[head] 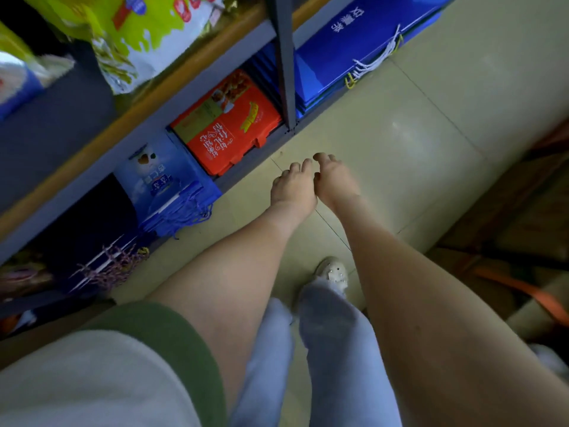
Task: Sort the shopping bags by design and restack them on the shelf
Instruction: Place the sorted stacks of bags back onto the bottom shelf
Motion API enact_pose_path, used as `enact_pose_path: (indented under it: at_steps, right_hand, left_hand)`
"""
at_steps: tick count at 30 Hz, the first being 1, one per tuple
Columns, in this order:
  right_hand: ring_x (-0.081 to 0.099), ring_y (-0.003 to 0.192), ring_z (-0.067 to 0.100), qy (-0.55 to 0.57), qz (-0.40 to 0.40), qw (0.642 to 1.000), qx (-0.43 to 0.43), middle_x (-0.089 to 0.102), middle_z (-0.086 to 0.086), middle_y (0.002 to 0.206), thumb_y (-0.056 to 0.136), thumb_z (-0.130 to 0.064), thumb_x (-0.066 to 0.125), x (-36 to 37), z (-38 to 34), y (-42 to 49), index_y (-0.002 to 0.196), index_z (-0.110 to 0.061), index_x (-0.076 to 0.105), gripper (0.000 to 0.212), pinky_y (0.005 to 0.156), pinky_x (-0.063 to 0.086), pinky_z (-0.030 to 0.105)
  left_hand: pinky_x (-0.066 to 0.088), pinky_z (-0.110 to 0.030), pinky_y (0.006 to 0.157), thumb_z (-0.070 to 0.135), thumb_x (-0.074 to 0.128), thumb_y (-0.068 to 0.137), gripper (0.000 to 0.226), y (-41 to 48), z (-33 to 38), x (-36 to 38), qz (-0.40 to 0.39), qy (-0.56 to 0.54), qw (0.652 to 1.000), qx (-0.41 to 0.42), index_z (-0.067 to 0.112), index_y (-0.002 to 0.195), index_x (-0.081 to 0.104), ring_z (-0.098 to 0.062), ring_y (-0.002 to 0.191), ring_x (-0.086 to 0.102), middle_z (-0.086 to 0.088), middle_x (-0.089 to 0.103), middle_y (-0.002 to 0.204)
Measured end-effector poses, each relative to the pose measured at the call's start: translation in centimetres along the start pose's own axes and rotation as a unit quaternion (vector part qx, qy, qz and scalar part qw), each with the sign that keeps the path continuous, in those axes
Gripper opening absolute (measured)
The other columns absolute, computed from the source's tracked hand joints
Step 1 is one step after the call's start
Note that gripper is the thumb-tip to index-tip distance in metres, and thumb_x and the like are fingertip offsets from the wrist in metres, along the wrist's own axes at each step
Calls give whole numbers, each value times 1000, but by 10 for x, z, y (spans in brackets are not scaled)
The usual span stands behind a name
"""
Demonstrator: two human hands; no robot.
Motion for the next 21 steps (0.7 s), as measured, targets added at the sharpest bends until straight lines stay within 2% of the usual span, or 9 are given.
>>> enact_pose_path:
  at_steps: [11, 18, 21]
  right_hand:
    - [36, 129, 29, -69, -2, 998, -9, 42, 13, 138, 94, -8, 43, -111, 61, 16, 138, -7, 34, 45, 93, 42, 39]
    - [34, 130, 29, -31, 11, 999, 26, 40, 12, 140, 93, -4, 42, -134, 93, 82, 142, -9, 31, 50, 96, 39, 37]
    - [33, 131, 29, 0, 9, 999, 37, 37, 12, 142, 93, -3, 42, -140, 112, 118, 145, -10, 26, 54, 97, 38, 37]
  left_hand:
    - [36, -38, 96, 20, 44, 96, 51, 37, 112, -46, 22, 39, 999, -6, 9, 142, 26, -30, 124, 43, -12, 40, 139]
    - [35, -37, 96, 18, 47, 94, 50, 118, 132, -46, 22, 55, 998, -8, 7, 139, 29, -30, 124, 42, -13, 39, 139]
    - [34, -37, 101, 16, 48, 93, 60, 162, 138, -37, 35, 63, 997, -15, 6, 145, 20, -29, 129, 38, -14, 32, 146]
Point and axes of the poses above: each hand's wrist, its own y-axis towards the middle knuckle, its own x-axis out of the palm, z = x × y, the point moved 4 cm from there along y, towards the middle knuckle
